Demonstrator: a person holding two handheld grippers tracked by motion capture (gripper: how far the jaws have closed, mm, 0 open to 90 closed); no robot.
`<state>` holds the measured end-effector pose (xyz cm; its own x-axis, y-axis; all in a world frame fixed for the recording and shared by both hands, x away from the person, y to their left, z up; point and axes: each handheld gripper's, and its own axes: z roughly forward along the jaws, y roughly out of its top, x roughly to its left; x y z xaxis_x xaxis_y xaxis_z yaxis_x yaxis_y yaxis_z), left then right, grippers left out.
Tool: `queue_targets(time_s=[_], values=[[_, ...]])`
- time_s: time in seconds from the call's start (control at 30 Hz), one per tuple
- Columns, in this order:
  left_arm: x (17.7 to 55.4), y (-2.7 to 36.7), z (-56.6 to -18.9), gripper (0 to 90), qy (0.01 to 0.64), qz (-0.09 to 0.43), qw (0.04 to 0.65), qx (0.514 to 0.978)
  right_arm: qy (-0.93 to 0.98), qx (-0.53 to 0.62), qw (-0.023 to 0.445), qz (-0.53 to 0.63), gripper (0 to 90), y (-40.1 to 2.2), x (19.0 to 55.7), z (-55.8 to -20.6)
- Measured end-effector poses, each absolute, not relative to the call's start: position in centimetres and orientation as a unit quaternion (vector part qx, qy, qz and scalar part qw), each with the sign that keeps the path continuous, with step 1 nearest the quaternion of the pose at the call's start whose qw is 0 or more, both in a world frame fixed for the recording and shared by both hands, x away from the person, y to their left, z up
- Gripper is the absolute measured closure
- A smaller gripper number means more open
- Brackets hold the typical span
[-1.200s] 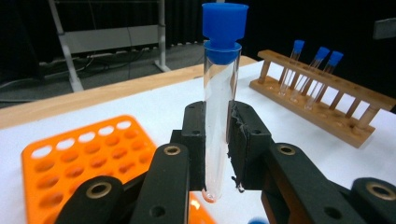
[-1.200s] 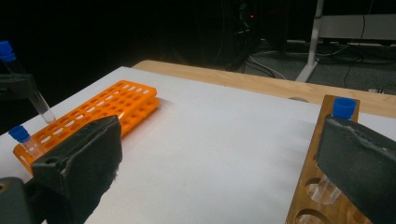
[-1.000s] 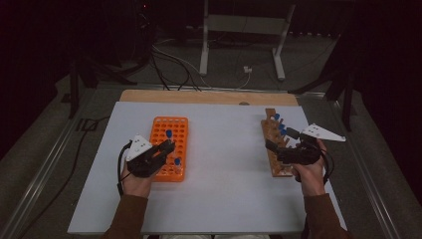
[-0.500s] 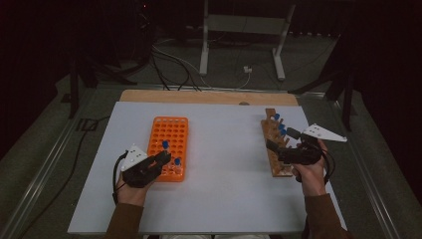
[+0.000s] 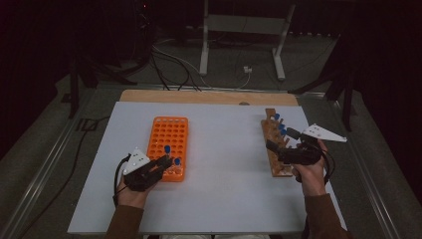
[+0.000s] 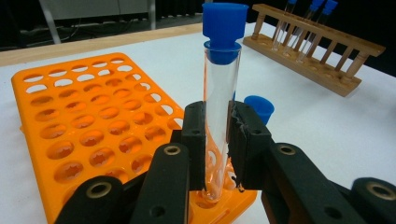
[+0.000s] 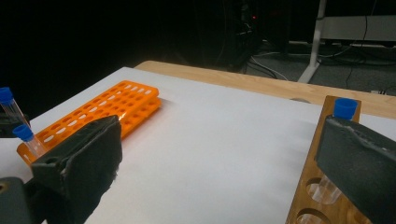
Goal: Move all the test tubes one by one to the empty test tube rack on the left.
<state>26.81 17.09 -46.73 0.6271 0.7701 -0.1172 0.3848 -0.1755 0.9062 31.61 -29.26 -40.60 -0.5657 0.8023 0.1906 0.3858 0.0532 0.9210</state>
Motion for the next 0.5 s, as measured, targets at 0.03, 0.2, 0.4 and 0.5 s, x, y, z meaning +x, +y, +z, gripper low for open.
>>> queue_targets(time_s=[0.03,0.2,0.4,0.5], values=[[26.8,17.1,-46.8,78.2,0.388,0.188,0.511,0.744,0.700,0.424,0.193,0.541,0.5,-29.3,31.6,-40.6],[26.7,17.3,-47.1,78.2,0.390,0.186,0.510,0.744,0.700,0.424,0.193,0.542,0.5,-29.3,31.6,-40.6],[26.6,17.2,-47.6,78.2,0.389,0.186,0.495,0.755,0.701,0.422,0.193,0.542,0.5,-29.3,31.5,-40.6],[26.6,17.0,-47.9,78.3,0.386,0.188,0.483,0.763,0.700,0.421,0.193,0.543,0.5,-29.4,31.5,-40.5]])
